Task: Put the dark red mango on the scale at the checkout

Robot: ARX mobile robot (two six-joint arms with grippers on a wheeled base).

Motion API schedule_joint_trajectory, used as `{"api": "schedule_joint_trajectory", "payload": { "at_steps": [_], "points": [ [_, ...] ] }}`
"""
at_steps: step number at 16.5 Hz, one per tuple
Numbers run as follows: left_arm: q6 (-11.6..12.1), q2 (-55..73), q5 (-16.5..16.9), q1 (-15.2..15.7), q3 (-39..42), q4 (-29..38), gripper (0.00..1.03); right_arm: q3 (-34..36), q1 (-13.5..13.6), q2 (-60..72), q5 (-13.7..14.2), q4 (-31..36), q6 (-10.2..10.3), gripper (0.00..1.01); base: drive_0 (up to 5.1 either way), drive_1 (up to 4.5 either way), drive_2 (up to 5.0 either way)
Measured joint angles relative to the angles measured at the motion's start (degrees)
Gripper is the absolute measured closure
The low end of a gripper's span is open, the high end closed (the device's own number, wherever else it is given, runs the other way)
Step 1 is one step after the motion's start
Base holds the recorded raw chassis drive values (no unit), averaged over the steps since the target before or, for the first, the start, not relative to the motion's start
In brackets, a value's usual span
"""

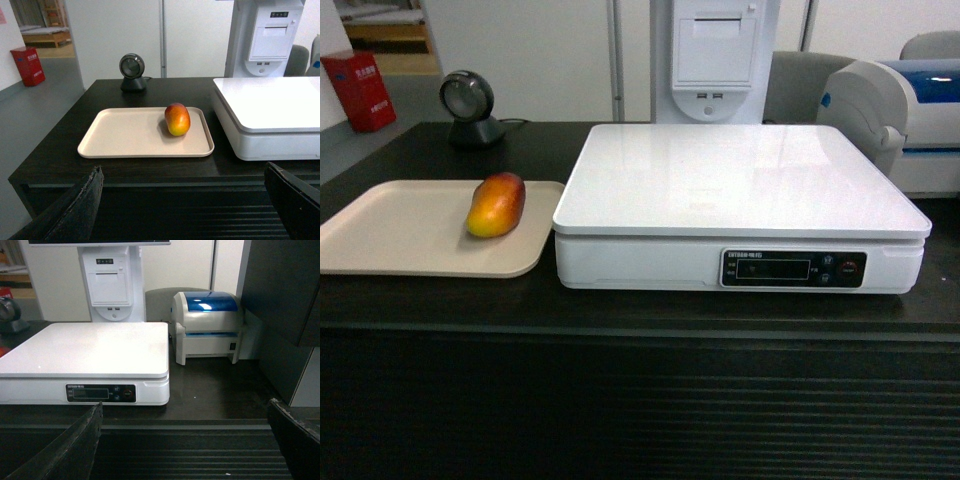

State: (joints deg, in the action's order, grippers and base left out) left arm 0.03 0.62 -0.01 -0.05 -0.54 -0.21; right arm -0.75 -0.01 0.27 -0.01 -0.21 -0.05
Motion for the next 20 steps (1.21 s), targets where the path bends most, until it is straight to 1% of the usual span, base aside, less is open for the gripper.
{"api": "schedule_joint_trajectory", "payload": {
  "at_steps": [4, 5, 6, 7, 8, 9, 10, 11, 12, 13, 14, 15, 16, 17, 18, 19, 20],
  "points": [
    [0.0, 0.0, 0.0, 0.0, 0.0, 0.0, 0.05, 0.0, 0.0, 0.0, 0.0, 0.0, 0.0, 0.03, 0.0, 0.0, 0.0],
    [-0.4, 0.5, -1.9, -0.7, -0.5, -2.1, 0.05, 0.0, 0.0, 0.0, 0.0, 0.0, 0.0, 0.03, 0.0, 0.0, 0.0],
    [-5.2, 8.5, -17.2, -8.8, -5.5, -12.0, 0.05, 0.0, 0.0, 0.0, 0.1, 0.0, 0.0, 0.03, 0.0, 0.0, 0.0],
    [-7.7, 15.5, -25.6, -14.6, -8.4, -11.5, 0.05, 0.0, 0.0, 0.0, -0.1, 0.0, 0.0, 0.03, 0.0, 0.0, 0.0],
    [-9.0, 19.3, -31.1, -18.1, -10.0, -9.7, 0.05, 0.0, 0.0, 0.0, 0.0, 0.0, 0.0, 0.03, 0.0, 0.0, 0.0],
    [-9.9, 23.1, -36.6, -19.6, -11.7, -6.2, 0.05, 0.0, 0.0, 0.0, 0.0, 0.0, 0.0, 0.03, 0.0, 0.0, 0.0],
    [-9.9, 26.5, -36.9, -18.5, -12.9, -1.3, 0.05, 0.0, 0.0, 0.0, 0.0, 0.0, 0.0, 0.03, 0.0, 0.0, 0.0],
    [-9.6, 28.9, -35.3, -17.2, -13.6, 1.7, 0.05, 0.0, 0.0, 0.0, 0.0, 0.0, 0.0, 0.03, 0.0, 0.0, 0.0],
    [-7.9, 34.6, -30.5, -13.8, -14.0, 8.3, 0.05, 0.0, 0.0, 0.0, 0.0, 0.0, 0.0, 0.03, 0.0, 0.0, 0.0],
    [-4.7, 43.6, -22.6, -8.9, -14.9, 16.9, 0.05, 0.0, 0.0, 0.0, 0.0, 0.0, 0.0, 0.03, 0.0, 0.0, 0.0],
    [-3.4, 47.9, -19.0, -6.8, -16.0, 20.5, 0.05, 0.0, 0.0, 0.0, 0.0, 0.0, 0.0, 0.03, 0.0, 0.0, 0.0],
    [-1.3, 53.3, -14.6, -4.6, -18.1, 24.8, 0.05, 0.0, 0.0, 0.0, 0.0, 0.0, 0.0, 0.03, 0.0, 0.0, 0.0],
    [0.3, 60.9, -8.5, -1.8, -22.3, 30.0, 0.05, 0.0, 0.0, 0.0, 0.0, 0.0, 0.0, 0.03, 0.0, 0.0, 0.0],
    [1.2, 67.3, -4.2, -0.1, -26.4, 32.7, 0.05, 0.0, 0.0, 0.0, 0.0, 0.0, 0.0, 0.03, 0.0, 0.0, 0.0],
    [2.0, 72.5, -0.7, 0.8, -29.7, 33.2, 0.05, 0.0, 0.0, 0.0, 0.0, 0.0, 0.0, 0.03, 0.0, 0.0, 0.0],
    [2.9, 78.6, 2.4, 0.9, -33.7, 32.6, 0.05, 0.0, 0.0, 0.0, 0.0, 0.0, 0.0, 0.03, 0.0, 0.0, 0.0],
    [3.3, 84.1, 5.8, 0.7, -37.8, 31.6, 0.05, 0.0, 0.0, 0.0, 0.0, 0.0, 0.0, 0.03, 0.0, 0.0, 0.0]
  ]
}}
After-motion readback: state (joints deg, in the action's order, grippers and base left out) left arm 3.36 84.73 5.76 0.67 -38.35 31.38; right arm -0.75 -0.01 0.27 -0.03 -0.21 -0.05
